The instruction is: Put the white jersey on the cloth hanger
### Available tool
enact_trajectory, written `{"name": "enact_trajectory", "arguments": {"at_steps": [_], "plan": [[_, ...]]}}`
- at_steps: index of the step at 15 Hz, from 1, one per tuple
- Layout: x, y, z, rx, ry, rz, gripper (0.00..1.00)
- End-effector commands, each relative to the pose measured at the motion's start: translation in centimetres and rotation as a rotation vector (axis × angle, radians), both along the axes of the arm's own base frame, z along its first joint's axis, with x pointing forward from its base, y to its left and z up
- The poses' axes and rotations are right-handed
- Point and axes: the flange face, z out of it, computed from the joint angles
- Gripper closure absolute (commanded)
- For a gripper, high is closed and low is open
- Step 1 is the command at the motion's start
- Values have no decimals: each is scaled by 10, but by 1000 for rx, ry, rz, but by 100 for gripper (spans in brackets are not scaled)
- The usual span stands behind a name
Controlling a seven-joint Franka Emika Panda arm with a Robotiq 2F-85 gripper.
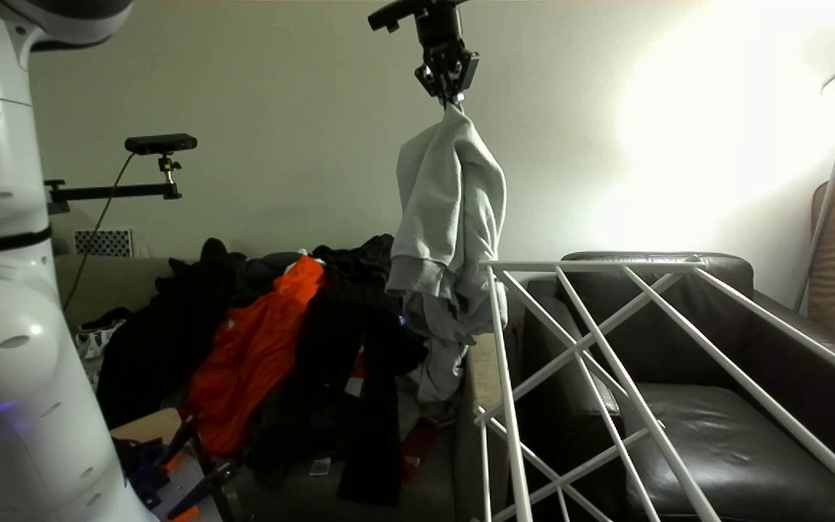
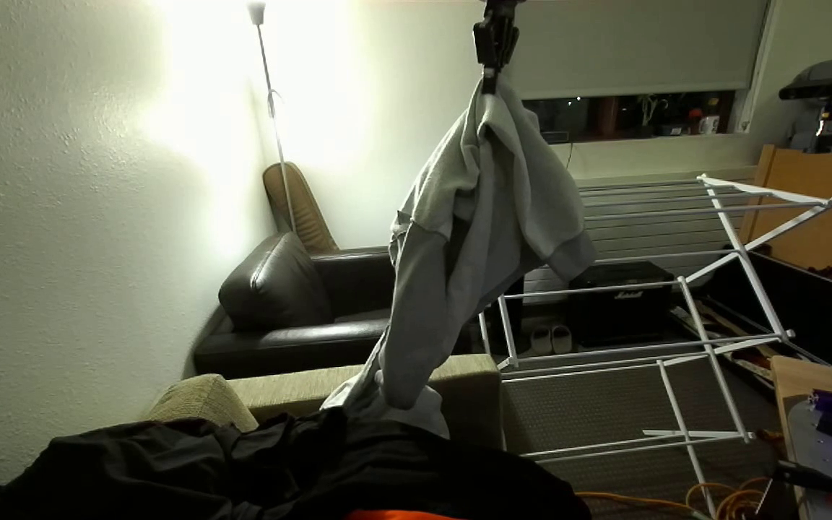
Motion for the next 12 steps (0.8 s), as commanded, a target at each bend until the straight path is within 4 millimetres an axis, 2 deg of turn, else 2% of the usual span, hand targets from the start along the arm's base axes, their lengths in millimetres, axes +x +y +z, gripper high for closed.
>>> {"name": "enact_trajectory", "arguments": {"at_steps": [1,12], "plan": [[-16,-7,27,32,-51,-49,94],[-40,-11,67,44,-107,-81,94]]}}
